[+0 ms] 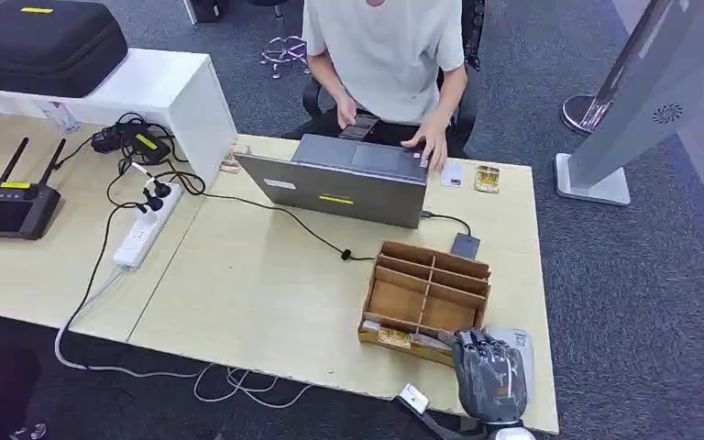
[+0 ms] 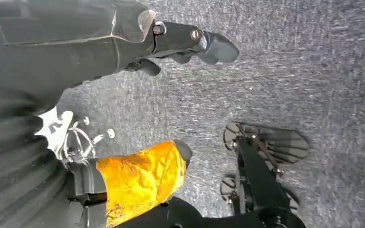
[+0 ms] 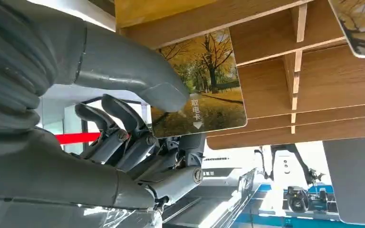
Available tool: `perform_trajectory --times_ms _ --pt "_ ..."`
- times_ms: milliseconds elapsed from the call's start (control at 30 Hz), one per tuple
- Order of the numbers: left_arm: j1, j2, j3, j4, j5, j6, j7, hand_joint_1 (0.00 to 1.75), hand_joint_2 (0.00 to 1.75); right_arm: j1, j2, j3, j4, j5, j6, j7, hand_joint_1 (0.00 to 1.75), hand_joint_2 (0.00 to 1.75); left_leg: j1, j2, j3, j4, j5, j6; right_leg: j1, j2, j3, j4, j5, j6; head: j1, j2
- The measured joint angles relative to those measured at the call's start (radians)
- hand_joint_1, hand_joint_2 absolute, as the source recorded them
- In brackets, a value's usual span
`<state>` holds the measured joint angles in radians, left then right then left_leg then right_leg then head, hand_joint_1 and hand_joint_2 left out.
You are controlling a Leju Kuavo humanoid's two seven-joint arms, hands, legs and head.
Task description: Pass the card to the sensor for recognition and then transmit it.
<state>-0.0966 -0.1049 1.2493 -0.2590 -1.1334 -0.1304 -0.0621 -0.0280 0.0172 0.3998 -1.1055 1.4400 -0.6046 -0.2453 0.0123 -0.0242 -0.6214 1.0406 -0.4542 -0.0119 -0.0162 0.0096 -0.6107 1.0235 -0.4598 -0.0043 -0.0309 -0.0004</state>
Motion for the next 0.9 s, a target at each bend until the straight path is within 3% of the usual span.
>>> perform_trajectory --times_ms 200,433,600,767,900 --pt "0.000 0.000 0.000 0.000 0.002 0.016 0.000 0.00 1.75 -0.001 0.000 0.001 -0.007 -0.006 0.012 0.002 1.75 1.75 0.000 0.000 0.000 0.000 0.000 0.000 0.000 0.000 0.000 0.000 0.000 0.000 0.000 0.000" --pt "0.000 0.002 -0.001 0.000 -0.010 0.031 0.011 0.00 1.75 -0.035 0.005 -0.014 -0.065 -0.082 0.084 -0.024 1.75 1.75 0.000 0.000 0.000 0.000 0.000 0.000 0.000 0.000 0.000 0.000 0.001 -0.001 0.000 0.000" --pt "-0.001 0.002 -0.006 0.000 -0.018 0.030 0.020 0.00 1.75 -0.110 0.020 -0.053 -0.124 -0.139 0.170 -0.042 1.75 1.75 0.000 0.001 0.000 0.000 0.001 0.000 0.000 0.001 0.001 0.001 0.001 -0.001 0.000 0.000" --pt "-0.004 0.002 -0.013 0.000 -0.033 0.026 0.024 0.00 1.75 -0.268 0.042 -0.101 -0.159 -0.172 0.305 -0.027 1.75 1.75 0.000 0.002 0.001 0.000 0.003 -0.001 0.000 0.002 0.000 0.001 0.003 -0.002 0.000 0.000" --pt "-0.004 0.003 -0.022 0.000 -0.036 0.022 0.027 0.00 1.75 -0.363 0.049 -0.117 -0.155 -0.180 0.346 -0.015 1.75 1.75 0.000 0.002 0.001 0.000 0.004 -0.001 0.000 0.002 0.000 0.001 0.004 -0.002 0.000 0.000"
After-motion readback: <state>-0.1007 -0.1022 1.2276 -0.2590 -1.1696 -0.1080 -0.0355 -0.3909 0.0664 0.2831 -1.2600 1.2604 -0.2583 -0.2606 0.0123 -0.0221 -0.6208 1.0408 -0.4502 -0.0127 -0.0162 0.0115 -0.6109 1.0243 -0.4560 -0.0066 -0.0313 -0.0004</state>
